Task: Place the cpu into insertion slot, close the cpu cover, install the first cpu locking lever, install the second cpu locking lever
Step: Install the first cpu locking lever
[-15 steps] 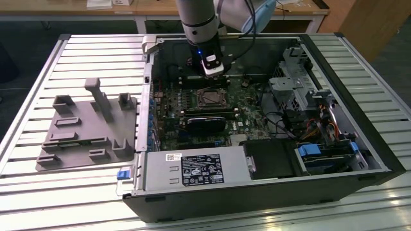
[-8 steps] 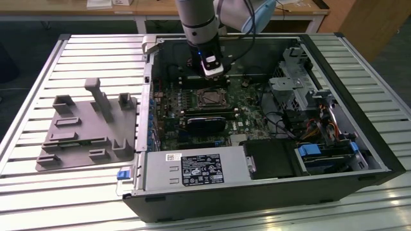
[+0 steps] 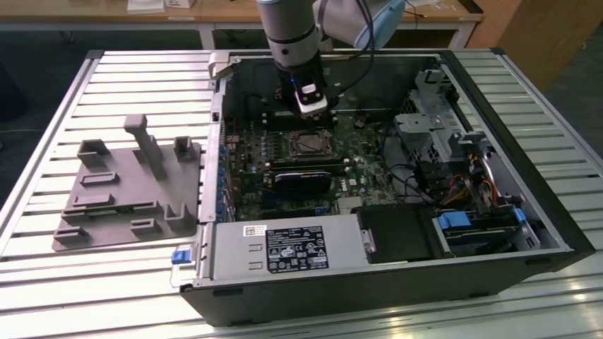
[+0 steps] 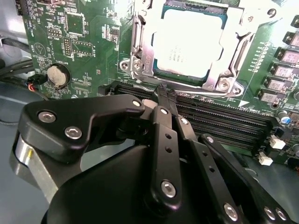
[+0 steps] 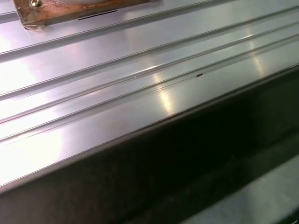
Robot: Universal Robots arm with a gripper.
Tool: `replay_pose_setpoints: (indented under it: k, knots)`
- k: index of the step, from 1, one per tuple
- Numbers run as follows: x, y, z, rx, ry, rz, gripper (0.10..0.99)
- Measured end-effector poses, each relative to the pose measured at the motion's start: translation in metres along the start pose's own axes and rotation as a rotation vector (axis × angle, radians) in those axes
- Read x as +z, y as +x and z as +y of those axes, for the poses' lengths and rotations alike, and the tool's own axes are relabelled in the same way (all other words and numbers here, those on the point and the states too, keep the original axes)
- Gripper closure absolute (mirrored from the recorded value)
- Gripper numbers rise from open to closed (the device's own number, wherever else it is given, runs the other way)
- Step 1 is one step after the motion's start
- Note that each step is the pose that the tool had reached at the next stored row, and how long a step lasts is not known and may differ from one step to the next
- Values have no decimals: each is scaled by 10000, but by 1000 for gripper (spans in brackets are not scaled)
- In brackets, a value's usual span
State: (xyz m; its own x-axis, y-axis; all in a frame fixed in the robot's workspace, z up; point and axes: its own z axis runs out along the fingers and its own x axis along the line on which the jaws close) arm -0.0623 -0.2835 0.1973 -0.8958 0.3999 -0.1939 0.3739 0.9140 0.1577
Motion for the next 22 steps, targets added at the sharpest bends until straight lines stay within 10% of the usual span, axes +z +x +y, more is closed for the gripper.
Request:
replay_pose_setpoints:
  k: [22]
  knots:
    - [-4, -6, -4, 34, 20, -12, 980]
